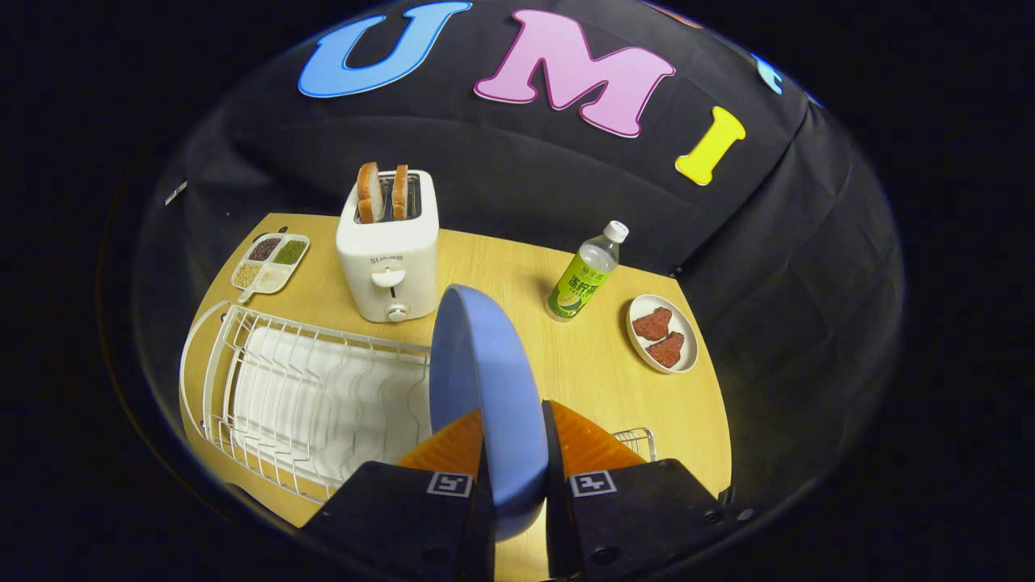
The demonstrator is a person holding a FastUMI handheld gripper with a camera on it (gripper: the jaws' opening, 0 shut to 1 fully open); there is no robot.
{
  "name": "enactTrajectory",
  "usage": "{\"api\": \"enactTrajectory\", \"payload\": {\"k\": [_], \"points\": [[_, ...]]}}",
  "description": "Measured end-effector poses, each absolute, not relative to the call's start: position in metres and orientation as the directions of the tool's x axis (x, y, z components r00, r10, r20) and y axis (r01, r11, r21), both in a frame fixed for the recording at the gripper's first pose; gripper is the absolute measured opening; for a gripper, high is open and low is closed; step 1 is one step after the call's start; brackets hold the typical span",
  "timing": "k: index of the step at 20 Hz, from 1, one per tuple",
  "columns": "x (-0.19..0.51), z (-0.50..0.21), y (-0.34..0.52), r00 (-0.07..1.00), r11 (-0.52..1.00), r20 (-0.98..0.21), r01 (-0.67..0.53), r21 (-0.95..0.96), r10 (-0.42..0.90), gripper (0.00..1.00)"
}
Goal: Take the plate from the dish rack, then take the spoon from the basket and place it into the plate.
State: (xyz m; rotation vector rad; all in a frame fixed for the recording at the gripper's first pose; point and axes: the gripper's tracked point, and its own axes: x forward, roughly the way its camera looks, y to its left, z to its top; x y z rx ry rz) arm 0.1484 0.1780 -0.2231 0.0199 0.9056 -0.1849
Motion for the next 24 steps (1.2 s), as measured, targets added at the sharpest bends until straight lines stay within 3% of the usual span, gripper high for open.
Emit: {"api": "enactTrajectory", "payload": {"k": [4, 13, 24], "points": [[0.142, -0.202, 0.164, 0.648, 0.98, -0.754, 0.197, 0.031, -0.106, 0.29], [0.1, -0.148, 0.134, 0.767, 0.958, -0.638, 0.132, 0.255, 0.064, 0.29], [-0.01, -0.174, 0.092, 0.721, 0.909, -0.667, 0.129, 0.397, 0.189, 0.28]]}}
